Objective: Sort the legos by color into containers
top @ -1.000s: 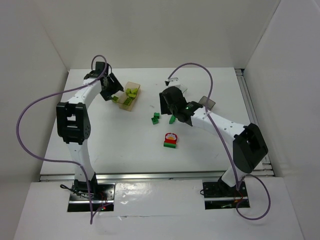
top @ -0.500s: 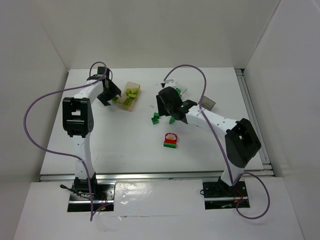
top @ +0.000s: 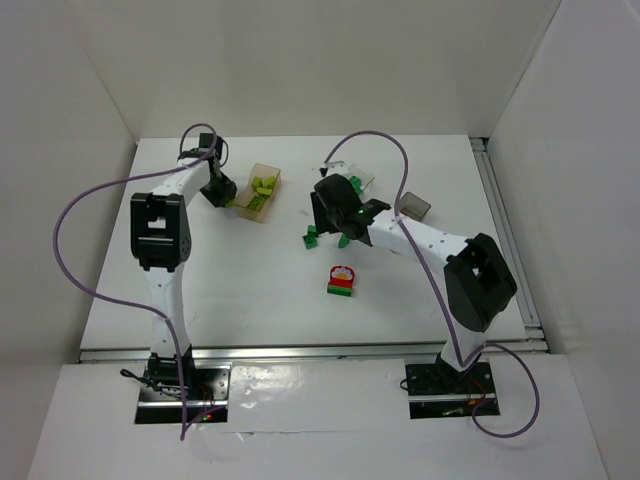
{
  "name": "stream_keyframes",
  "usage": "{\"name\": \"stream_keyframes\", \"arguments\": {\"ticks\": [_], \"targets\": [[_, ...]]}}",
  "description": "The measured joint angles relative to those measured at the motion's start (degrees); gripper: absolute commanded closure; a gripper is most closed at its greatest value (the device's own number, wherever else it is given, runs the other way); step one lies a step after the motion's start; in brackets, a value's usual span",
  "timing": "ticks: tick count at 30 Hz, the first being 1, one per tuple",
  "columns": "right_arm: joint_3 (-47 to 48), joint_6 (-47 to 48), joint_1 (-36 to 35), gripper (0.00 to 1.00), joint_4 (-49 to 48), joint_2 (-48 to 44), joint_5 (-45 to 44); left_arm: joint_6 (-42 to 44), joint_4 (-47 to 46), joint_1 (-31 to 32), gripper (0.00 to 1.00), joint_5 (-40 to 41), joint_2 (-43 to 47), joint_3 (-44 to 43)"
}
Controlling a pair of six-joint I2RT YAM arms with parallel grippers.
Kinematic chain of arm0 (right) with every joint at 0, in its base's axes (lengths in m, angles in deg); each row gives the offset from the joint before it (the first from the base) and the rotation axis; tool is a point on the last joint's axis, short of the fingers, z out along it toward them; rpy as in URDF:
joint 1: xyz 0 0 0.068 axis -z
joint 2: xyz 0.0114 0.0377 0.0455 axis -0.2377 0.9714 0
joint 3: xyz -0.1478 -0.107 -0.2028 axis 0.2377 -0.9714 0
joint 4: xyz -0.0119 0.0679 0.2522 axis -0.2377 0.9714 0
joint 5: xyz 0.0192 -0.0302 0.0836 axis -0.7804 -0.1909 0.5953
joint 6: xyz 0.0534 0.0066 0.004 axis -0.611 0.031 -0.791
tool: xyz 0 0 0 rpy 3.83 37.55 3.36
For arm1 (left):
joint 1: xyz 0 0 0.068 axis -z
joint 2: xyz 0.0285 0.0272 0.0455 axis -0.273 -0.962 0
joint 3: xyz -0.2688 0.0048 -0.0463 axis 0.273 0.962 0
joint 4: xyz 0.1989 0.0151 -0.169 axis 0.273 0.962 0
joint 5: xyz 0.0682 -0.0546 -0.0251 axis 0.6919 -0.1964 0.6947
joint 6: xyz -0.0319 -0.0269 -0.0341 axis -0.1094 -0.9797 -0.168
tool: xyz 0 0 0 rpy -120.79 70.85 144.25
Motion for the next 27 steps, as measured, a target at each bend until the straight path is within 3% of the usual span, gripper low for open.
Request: {"name": "stream_keyframes", "arguments": {"ticks": [8,14,18,20,23,27], "targets": [[0.0,0.0,0.1,0.38,0.1,0.0,-0.6,5.0,-1.2,0.3,0.59,-2.3,8.9,5.0],[-0.4,0.0,0.4,0.38,0.0,-0.2,-0.9,8.9,-3.8,4.2,0.58,-3.4,16.2,5.3],[-1.7,0.0,0.4,0.38,0.1,-1.2,-1.6,9.4,-4.1,7.1,0.45,-3.9,15.4,5.3],[-2.5,0.0,0.4,0.38,0.2,-1.9,-2.0,9.8,-3.8,8.2,0.29,-3.9,14.3,5.2],[-3.7,0.0,0.6,0.34,0.4,-3.2,-2.7,10.5,-2.4,8.7,0.14,-3.9,11.7,4.2],[-4.3,-0.4,1.2,0.33,0.7,-4.2,-3.0,10.6,-0.6,8.7,0.13,-3.9,10.1,3.5]]}}
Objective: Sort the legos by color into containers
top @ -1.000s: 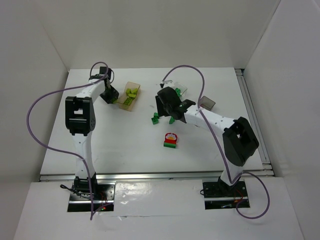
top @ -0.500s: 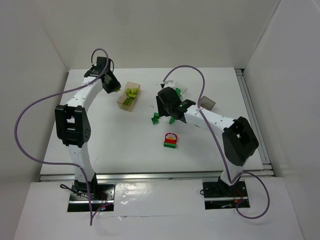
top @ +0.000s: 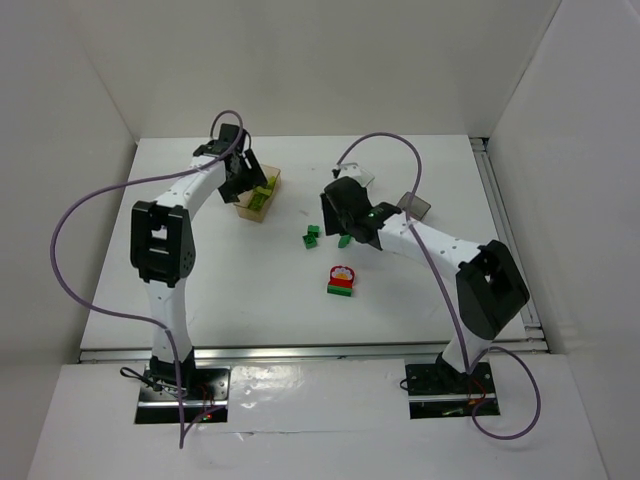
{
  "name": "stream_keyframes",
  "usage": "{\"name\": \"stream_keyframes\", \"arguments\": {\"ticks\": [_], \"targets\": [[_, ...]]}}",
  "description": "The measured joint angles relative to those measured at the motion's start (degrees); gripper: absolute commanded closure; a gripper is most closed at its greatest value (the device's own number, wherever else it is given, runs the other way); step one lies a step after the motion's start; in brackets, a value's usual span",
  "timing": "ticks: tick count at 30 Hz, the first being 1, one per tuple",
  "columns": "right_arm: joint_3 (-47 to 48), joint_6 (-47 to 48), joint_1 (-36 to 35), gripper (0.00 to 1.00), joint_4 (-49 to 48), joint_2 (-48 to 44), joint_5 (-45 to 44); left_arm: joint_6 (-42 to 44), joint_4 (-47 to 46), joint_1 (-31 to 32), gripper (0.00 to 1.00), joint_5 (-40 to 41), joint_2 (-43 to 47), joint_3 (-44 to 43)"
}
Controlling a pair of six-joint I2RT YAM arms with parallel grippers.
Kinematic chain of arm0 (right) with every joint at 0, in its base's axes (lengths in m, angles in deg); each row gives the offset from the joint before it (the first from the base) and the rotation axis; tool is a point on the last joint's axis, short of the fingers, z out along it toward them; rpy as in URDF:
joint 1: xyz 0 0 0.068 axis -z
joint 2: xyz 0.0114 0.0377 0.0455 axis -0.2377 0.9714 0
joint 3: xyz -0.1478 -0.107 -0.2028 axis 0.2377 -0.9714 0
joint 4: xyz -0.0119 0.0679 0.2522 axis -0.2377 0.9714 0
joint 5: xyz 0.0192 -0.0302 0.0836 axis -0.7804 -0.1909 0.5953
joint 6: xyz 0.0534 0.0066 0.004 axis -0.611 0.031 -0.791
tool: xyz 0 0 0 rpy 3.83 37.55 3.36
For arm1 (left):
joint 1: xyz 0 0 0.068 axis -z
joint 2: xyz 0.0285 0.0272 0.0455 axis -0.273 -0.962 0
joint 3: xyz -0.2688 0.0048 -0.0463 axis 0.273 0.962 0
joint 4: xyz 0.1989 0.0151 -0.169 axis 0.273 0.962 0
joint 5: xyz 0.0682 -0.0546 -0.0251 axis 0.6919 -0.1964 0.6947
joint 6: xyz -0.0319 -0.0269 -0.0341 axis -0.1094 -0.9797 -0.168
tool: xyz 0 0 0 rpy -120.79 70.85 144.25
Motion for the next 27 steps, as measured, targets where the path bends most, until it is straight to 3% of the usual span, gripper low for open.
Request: {"name": "stream_keyframes", "arguments": {"ticks": [6,11,17,25,27], "targets": [[0.1,-0.2,0.4,0.28,-0.1,0.3,3.7,0.3,1.3,0.5,0.14,0.0,1.8,-0.4],[3.0,-0.3,0.4,0.19,-1.3,6.0,9.0,1.4,1.6,2.3,0.14,0.2,12.0,2.1],[5.5,-0.5,-0.2,0.17,-2.0,13.7,12.0,1.6,1.2,3.0,0.14,0.2,25.1,8.4],[12.3,0.1,-1.3,0.16,-3.3,22.5,11.9,1.6,1.5,3.0,0.14,0.2,26.8,14.3],[13.5,0.3,-1.6,0.2,-3.3,24.0,12.0,1.6,1.5,3.0,0.14,0.2,26.8,14.6]]}}
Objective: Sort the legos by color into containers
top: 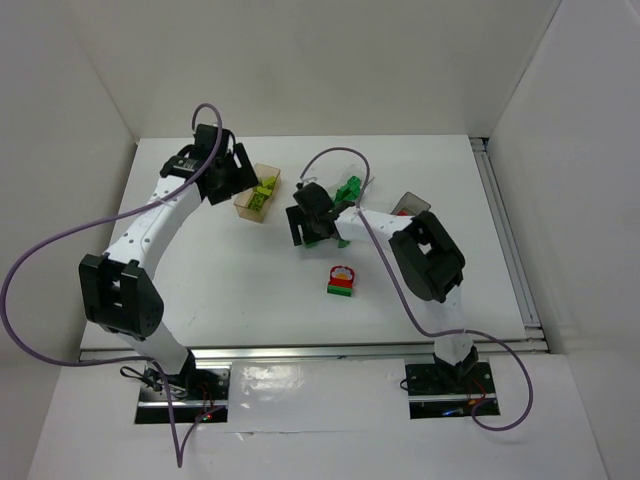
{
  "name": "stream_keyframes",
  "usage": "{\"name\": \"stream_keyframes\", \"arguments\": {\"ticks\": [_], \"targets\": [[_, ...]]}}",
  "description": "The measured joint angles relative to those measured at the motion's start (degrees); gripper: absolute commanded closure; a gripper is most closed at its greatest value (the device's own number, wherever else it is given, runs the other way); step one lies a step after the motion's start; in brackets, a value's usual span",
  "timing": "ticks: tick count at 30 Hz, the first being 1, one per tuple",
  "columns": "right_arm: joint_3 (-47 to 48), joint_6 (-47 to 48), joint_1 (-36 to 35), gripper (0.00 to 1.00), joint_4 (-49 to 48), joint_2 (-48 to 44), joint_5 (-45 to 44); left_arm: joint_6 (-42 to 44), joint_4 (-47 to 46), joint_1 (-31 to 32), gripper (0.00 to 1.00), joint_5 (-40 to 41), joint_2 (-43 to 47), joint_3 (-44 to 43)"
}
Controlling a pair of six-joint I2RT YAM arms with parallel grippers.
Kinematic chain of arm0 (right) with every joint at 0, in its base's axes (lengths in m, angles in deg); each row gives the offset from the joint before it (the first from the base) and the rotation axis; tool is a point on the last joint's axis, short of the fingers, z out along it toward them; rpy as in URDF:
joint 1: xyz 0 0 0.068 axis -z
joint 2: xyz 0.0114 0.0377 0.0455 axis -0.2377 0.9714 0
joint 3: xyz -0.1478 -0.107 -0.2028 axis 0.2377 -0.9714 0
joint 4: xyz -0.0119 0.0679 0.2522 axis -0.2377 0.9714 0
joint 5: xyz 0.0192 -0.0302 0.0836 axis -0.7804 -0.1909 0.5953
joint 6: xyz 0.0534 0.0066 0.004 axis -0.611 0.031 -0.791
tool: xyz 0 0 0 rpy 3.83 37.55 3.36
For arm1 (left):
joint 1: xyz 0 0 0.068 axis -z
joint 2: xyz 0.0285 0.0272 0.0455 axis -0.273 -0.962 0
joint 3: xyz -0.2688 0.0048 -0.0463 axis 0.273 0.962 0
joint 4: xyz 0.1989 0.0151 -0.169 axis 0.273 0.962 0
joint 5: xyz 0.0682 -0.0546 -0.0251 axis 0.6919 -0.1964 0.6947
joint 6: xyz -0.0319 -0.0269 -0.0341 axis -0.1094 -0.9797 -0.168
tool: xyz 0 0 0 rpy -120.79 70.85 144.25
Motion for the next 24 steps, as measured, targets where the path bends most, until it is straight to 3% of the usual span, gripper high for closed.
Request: {"name": "stream_keyframes", "arguments": {"ticks": [2,6,7,10,24], "targets": [[1.4,0.2,-0.4,0.26,0.0,1.3,0.1,0.0,0.0,0.0,0.14,0.0,0.0,0.1],[3.3,0.5,-1.7,0.45,0.3,2.7,-0.8,0.0,0.0,0.0,0.14,0.2,0.0,0.1],[3.7,0.5,-2.1,0.55,0.5,2.9,-1.0,0.0,0.0,0.0,0.14,0.2,0.0,0.1],[4.3,0.2,-3.0,0.65,1.5,2.9,-2.5,0.0,0.0,0.0,0.14,0.3,0.0,0.1],[4.3,0.3,-3.3,0.7,3.8,-6.1,-7.6,0.0,0.0,0.0,0.14,0.5,0.0,0.1]]}}
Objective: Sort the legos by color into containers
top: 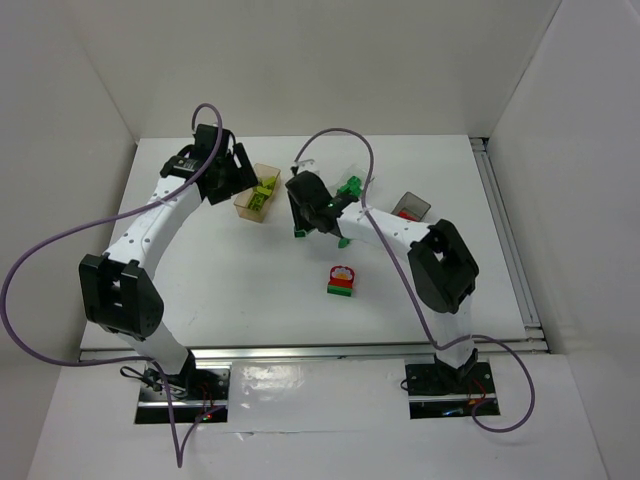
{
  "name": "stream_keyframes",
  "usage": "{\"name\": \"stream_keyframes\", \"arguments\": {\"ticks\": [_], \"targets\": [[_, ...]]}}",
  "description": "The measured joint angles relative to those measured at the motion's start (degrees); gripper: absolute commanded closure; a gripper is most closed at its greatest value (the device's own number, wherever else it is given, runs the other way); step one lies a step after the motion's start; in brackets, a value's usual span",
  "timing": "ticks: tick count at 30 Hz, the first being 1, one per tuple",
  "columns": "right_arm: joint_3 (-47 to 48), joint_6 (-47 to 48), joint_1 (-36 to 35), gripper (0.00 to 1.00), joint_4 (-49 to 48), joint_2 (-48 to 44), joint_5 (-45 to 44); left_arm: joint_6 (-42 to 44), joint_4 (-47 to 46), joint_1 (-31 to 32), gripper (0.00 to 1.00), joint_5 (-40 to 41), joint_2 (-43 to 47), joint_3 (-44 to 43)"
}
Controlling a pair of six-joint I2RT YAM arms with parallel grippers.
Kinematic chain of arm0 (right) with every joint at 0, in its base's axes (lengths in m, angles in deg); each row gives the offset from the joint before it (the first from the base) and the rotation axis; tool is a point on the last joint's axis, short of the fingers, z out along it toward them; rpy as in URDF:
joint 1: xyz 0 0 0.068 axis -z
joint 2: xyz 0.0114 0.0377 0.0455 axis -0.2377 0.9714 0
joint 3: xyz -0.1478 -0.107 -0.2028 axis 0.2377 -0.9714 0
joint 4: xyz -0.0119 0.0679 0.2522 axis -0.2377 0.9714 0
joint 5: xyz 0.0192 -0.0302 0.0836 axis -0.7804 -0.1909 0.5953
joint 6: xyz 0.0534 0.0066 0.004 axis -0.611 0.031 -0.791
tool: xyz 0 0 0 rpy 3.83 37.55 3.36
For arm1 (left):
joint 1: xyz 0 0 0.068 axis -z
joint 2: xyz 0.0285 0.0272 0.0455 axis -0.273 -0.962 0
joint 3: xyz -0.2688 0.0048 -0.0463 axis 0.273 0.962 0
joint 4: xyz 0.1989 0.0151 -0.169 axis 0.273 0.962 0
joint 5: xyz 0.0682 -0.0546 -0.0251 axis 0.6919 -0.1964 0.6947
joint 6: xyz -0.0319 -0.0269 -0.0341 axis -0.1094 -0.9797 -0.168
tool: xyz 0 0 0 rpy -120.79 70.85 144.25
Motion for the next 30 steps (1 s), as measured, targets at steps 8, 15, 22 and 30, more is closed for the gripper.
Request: {"name": "stream_keyframes", "arguments": {"ticks": [8,15,22,30], "targets": [[0.0,0.0,2.8,0.7,-0.3,-0.4,-2.8,0.2,0.0,0.0,0.14,0.2,0.0,0.0],[2.0,0.3,9.0,0.7,-0.7,-0.4,-4.5,1.1,0.0,0.0,0.14,0.3,0.0,0.0],[7.5,0.4,11.3,0.33,-0.9,2.3,-5.1,1.2,0.0,0.0,0.14,0.3,0.0,0.0],[8.0,0.7,11.1,0.35,-1.6,3.7,-4.9,1.2,0.0,0.0,0.14,0.4,0.0,0.0]]}}
